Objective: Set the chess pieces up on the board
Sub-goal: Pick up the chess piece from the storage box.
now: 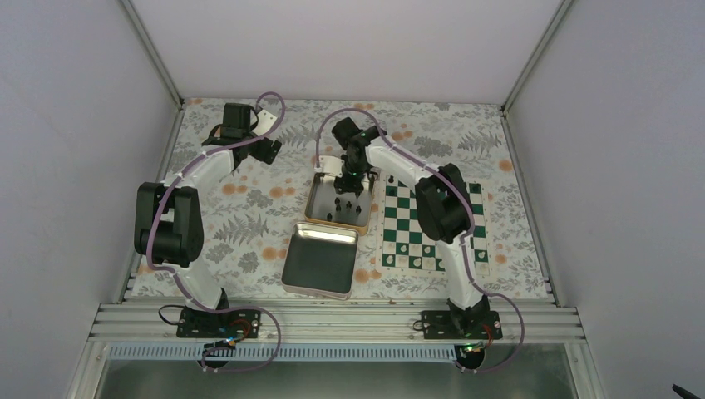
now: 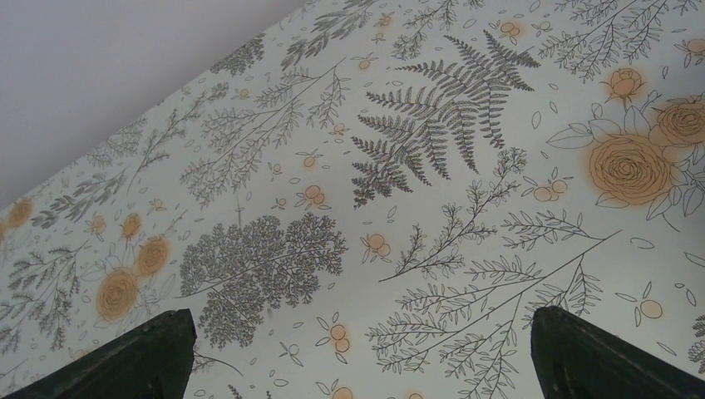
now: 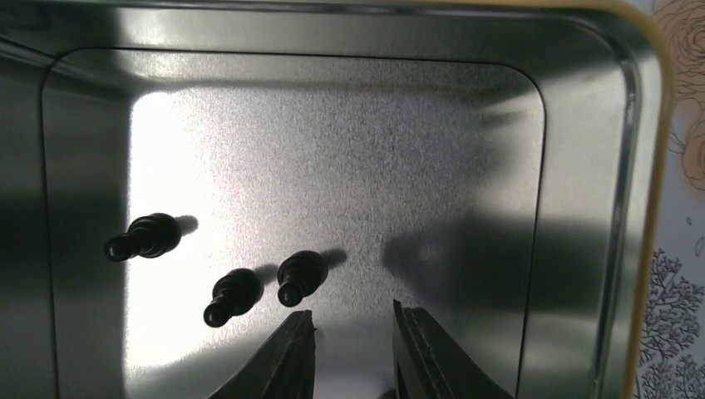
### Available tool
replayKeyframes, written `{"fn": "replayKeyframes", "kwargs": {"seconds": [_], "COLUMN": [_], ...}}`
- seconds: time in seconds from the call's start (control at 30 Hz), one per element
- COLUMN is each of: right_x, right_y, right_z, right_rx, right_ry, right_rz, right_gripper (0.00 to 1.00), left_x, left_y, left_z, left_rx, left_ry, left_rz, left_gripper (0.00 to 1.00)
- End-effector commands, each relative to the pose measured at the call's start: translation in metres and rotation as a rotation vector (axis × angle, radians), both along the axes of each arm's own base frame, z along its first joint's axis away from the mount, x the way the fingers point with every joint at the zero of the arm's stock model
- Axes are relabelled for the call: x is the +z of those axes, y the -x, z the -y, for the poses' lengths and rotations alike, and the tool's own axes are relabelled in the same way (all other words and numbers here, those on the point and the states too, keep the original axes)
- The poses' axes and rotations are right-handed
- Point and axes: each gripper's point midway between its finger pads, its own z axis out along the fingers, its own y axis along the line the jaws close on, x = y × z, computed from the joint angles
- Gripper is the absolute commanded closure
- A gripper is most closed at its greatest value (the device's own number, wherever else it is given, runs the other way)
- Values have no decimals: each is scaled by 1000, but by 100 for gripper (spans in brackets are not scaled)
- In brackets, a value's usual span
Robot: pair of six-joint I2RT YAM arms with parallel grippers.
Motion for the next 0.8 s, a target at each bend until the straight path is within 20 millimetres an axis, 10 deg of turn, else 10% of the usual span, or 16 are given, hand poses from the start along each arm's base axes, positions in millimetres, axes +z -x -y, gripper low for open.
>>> {"fn": "replayKeyframes", "kwargs": {"seconds": [0.0,0.77], "right_x": [-6,-26], "right_y": [1,19], "right_z": [-9,-10], "right_rx": [23,56], "right_ry": [-7,26], "right_rz": [-2,-66], "right_gripper": [74,72], "left_x": [10,6], "left_y": [-3,-4], "left_z": [0,0], "left_rx": [5,4], "left_ry": [9,7], "left_rz": [30,24], "left_gripper": [0,0]}}
